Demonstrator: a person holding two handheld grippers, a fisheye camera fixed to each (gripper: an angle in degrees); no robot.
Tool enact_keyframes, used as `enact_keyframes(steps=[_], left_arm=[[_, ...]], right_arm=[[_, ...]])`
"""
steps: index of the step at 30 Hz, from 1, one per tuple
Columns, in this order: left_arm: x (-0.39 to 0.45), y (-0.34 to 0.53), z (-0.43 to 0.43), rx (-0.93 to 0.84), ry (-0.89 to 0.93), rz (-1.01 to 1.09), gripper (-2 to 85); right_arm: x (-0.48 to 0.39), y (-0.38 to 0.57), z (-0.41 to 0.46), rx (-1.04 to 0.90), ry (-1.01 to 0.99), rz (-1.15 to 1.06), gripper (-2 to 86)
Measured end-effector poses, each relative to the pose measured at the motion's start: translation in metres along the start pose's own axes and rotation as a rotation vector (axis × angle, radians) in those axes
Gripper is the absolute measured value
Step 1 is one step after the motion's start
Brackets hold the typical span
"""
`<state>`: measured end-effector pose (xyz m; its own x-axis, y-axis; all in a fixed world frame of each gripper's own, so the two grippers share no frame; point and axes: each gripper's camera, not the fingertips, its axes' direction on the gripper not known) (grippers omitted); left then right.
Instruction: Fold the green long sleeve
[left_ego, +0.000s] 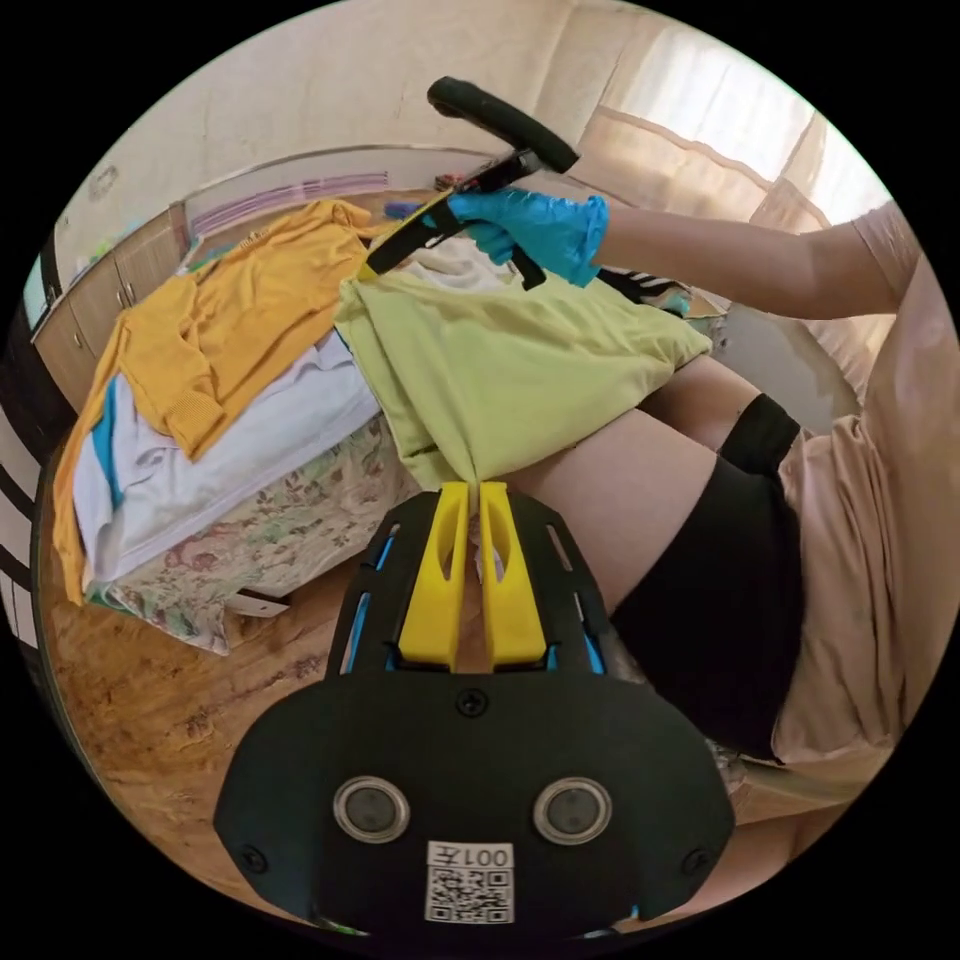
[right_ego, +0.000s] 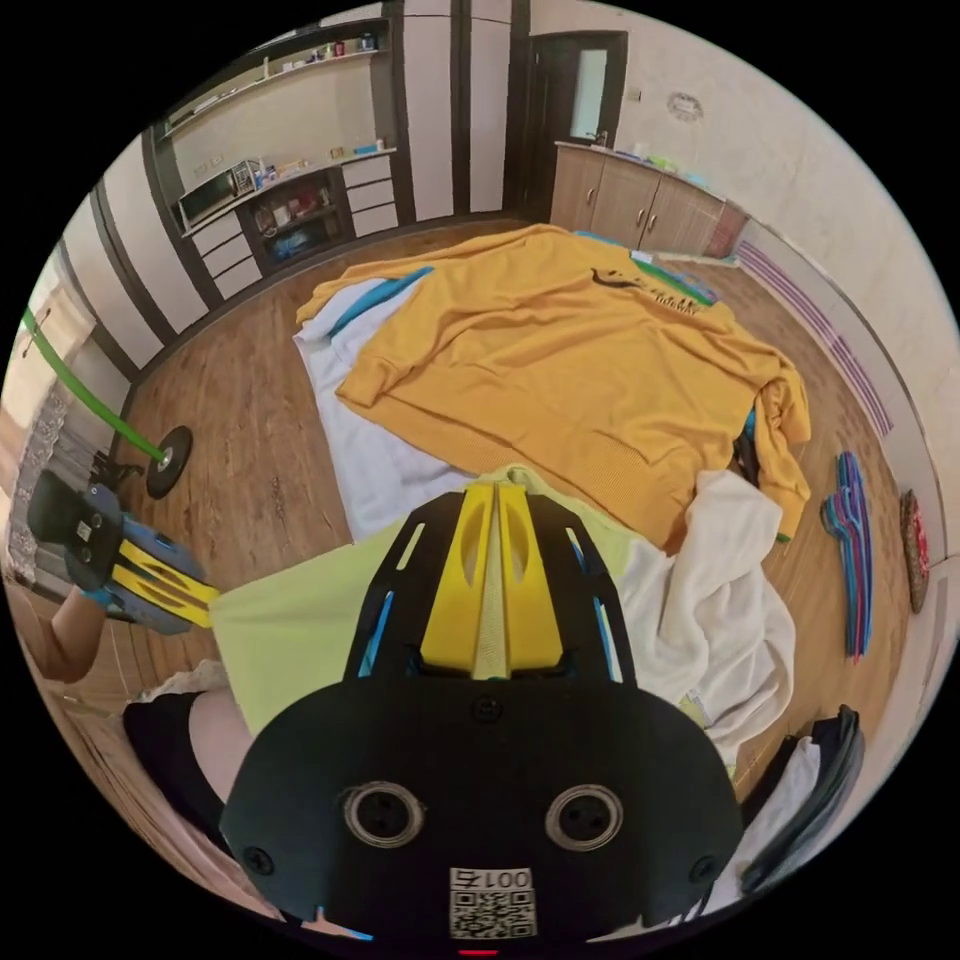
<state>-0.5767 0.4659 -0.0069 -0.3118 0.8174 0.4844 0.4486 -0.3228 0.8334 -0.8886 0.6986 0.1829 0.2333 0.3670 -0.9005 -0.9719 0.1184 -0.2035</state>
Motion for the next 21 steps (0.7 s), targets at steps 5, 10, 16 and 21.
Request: enact_keyframes(steps=[5, 10, 16, 21], left_arm=[[-0.008, 0.010, -0.028, 0.051, -0.013, -0.004, -1.3], [-0.026, 0.018, -0.010, -0.002, 0.028, -0.060, -1.4], [-0.024, 0.014, -0.019, 0.025, 0.021, -0.082, -1.4], [-0.027, -0.001, -0.006, -0.045, 0.025, -0.083, -1.5]], right_arm=[[-0.014, -0.010, 0.008, -0.030, 0.060, -0.035, 0.9], [-0.023, 0.003, 0.033, -0.061, 0.058, 0.010, 0.8], [-0.028, 0.020, 0.007, 0.014, 0.071, -0.040, 0.8], [-0.019, 0.036, 0.015, -0.079, -0.023, -0.066, 1.4]])
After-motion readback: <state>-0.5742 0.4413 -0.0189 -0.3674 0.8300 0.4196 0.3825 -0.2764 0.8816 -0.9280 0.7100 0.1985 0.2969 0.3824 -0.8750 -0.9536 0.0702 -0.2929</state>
